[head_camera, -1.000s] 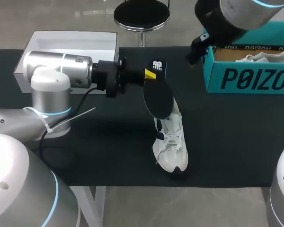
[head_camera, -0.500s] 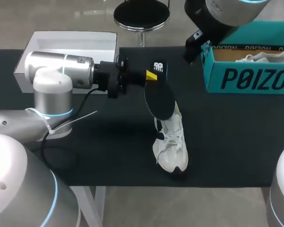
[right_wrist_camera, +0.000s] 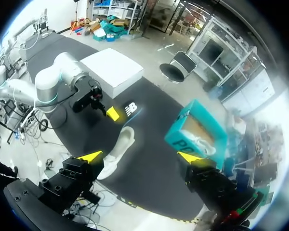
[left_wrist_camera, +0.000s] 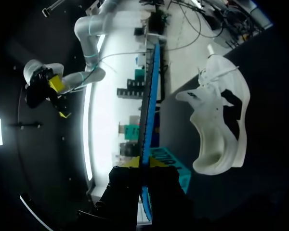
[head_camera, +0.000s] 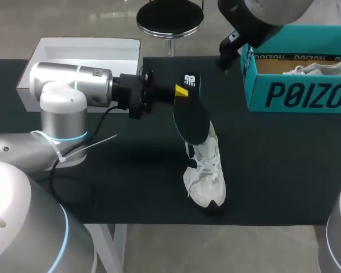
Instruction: Take the shoe out of the shoebox, open the shoe tongue, remove and reinsert the insole, then place the shoe into the shoebox
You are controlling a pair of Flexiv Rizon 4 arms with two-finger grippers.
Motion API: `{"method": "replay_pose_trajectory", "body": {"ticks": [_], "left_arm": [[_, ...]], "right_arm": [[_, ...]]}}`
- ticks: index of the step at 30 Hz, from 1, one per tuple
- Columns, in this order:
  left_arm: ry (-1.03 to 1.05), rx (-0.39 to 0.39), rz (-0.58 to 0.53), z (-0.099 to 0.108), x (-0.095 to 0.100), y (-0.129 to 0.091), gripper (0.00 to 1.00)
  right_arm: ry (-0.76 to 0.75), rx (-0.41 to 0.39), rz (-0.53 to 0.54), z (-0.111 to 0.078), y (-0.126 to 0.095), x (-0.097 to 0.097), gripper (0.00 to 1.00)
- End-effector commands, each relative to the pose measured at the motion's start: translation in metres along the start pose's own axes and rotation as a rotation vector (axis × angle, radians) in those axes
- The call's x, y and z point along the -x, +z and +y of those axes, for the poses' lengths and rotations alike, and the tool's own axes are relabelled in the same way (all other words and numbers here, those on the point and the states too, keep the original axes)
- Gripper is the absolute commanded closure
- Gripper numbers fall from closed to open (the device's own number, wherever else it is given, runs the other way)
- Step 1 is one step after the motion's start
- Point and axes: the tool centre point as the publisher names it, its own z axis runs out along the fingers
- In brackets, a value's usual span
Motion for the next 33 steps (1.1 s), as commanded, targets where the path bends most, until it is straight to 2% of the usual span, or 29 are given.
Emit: {"method": "replay_pose_trajectory", "body": {"ticks": [1,17,22,24,26,27,28,30,32,33], "left_arm": [[0.003,-0.005,0.014,0.002,-0.002,0.002,1.0],[0.003,-0.005,0.014,0.002,-0.002,0.002,1.0],[-0.555,-0.125,-0.011,0.007,0.004,0.003,1.0],[-0.822,-0.187,-0.059,0.013,0.003,0.002,1.0],[-1.01,-0.209,-0.077,0.017,-0.002,0.004,1.0],[-1.076,-0.223,-0.085,0.019,-0.004,0.003,1.0],[-1.128,-0.198,-0.062,0.019,-0.006,0.004,1.0],[-1.228,-0.211,-0.093,0.02,-0.009,0.005,1.0],[-1.206,-0.235,-0.084,0.017,-0.011,0.006,1.0],[-1.108,-0.229,-0.075,0.015,-0.009,0.007,1.0]], "right_arm": [[0.003,0.004,0.006,0.002,0.003,0.0,0.0],[0.035,0.036,0.05,0.009,0.015,-0.006,0.0],[0.035,0.043,0.052,0.011,0.015,-0.007,0.0],[0.041,0.048,0.055,0.011,0.015,-0.007,0.0],[0.042,0.049,0.054,0.01,0.015,-0.008,0.0],[0.043,0.05,0.055,0.01,0.015,-0.008,0.0],[0.044,0.052,0.056,0.01,0.015,-0.009,0.0],[0.044,0.053,0.056,0.01,0.015,-0.009,0.0],[0.048,0.064,0.061,0.011,0.016,-0.009,0.0],[0.047,0.063,0.061,0.01,0.016,-0.01,0.0]]}}
